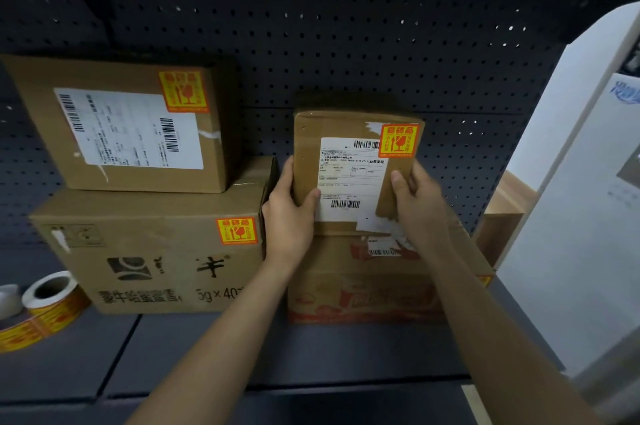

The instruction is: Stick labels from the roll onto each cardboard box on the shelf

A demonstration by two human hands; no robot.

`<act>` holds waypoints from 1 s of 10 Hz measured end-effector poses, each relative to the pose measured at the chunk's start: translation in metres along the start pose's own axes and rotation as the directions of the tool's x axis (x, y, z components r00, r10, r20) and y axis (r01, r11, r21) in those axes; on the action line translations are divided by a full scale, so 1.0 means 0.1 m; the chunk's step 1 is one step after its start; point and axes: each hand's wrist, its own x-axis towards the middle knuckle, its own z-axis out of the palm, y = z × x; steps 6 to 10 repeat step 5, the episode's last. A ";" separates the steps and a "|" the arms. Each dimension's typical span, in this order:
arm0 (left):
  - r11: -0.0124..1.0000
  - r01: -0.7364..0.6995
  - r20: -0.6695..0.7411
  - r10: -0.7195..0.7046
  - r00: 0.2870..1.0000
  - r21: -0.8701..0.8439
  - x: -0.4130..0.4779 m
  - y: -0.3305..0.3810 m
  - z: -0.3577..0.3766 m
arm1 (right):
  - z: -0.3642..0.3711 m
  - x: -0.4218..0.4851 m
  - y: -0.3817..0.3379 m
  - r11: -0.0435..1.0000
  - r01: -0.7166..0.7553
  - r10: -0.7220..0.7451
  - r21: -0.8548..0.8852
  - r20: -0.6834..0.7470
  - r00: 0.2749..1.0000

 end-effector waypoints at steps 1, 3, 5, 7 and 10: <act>1.000 0.001 0.006 -0.001 1.000 0.012 0.00 0.02 -0.02 | 0.00 0.00 0.00 1.000 0.000 0.000 -0.027 -0.008 1.000; 1.000 0.018 -0.001 -0.018 1.000 0.004 0.00 0.05 0.01 | -0.01 0.00 0.00 1.000 0.012 -0.012 -0.020 -0.011 1.000; 0.998 0.066 0.005 -0.066 0.998 -0.004 -0.08 0.16 -0.05 | -0.05 -0.02 0.01 0.965 -0.133 0.137 0.227 -0.005 0.990; 0.998 0.066 0.005 -0.066 0.998 -0.004 -0.08 0.16 -0.05 | -0.05 -0.02 0.01 0.965 -0.133 0.137 0.227 -0.005 0.990; 0.998 0.066 0.005 -0.066 0.998 -0.004 -0.08 0.16 -0.05 | -0.05 -0.02 0.01 0.965 -0.133 0.137 0.227 -0.005 0.990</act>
